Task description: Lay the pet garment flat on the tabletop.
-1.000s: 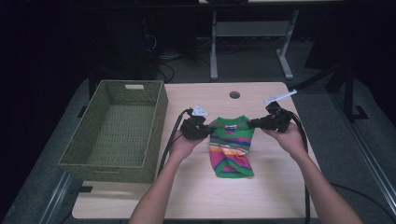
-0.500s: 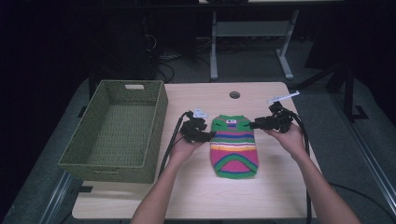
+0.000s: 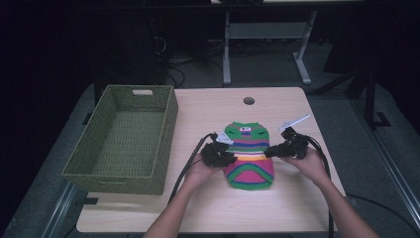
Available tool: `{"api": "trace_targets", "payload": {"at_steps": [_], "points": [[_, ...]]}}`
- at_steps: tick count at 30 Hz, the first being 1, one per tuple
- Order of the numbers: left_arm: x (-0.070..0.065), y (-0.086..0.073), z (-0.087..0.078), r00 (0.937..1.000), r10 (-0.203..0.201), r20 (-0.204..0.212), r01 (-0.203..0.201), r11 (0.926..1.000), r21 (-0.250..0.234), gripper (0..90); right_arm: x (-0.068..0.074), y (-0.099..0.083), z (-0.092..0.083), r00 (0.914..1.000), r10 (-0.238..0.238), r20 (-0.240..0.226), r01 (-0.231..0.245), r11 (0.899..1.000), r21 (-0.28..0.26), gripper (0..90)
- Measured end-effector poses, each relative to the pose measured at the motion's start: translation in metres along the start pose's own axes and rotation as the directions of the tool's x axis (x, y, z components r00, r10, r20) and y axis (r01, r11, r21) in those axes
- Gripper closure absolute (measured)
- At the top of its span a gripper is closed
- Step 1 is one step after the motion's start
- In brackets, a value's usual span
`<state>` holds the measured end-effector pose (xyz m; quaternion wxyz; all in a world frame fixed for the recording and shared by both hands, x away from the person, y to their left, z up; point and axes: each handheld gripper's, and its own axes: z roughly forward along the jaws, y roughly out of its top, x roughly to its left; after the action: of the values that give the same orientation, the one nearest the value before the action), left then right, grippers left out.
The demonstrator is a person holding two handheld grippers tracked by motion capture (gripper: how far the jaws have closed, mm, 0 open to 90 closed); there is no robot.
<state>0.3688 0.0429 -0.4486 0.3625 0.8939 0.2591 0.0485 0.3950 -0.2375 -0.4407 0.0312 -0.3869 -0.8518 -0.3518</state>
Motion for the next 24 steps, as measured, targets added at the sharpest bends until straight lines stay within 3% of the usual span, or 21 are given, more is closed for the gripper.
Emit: {"api": "trace_targets", "payload": {"at_steps": [2, 5, 10, 14, 18, 24], "points": [[-0.001, -0.002, 0.003, 0.9996, 0.027, -0.009, -0.027, 0.999, 0.036, 75.6, 0.0, -0.002, 0.007, 1.0, -0.006, -0.005, 0.006, 1.0, 0.018, 69.4], [0.0, -0.005, 0.006, 0.9994, 0.03, -0.015, -0.029, 0.9983, 0.051, 75.5, 0.0, -0.004, 0.017, 1.0, -0.004, -0.008, 0.005, 0.999, 0.046, 69.4], [0.003, -0.009, 0.003, 0.9995, 0.012, -0.028, -0.01, 0.9988, 0.047, 75.5, -0.001, -0.003, 0.024, 0.9998, 0.009, -0.02, -0.009, 1.0, 0.025, 69.5], [0.004, -0.012, 0.001, 0.9994, -0.003, -0.034, 0.004, 0.9993, 0.037, 75.5, -0.001, -0.002, 0.027, 0.9993, 0.016, -0.033, -0.015, 1.0, 0.013, 68.9], [0.005, -0.013, -0.004, 0.9993, -0.003, -0.037, 0.003, 0.9999, 0.017, 71.2, -0.001, -0.004, 0.023, 0.9976, 0.032, -0.061, -0.032, 0.999, -0.01, 61.0], [0.007, -0.016, -0.018, 0.9988, -0.046, -0.018, 0.045, 0.9985, -0.029, 64.6, 0.003, -0.009, 0.01, 0.9962, 0.028, -0.082, -0.032, 0.998, -0.049, 54.3]]}}
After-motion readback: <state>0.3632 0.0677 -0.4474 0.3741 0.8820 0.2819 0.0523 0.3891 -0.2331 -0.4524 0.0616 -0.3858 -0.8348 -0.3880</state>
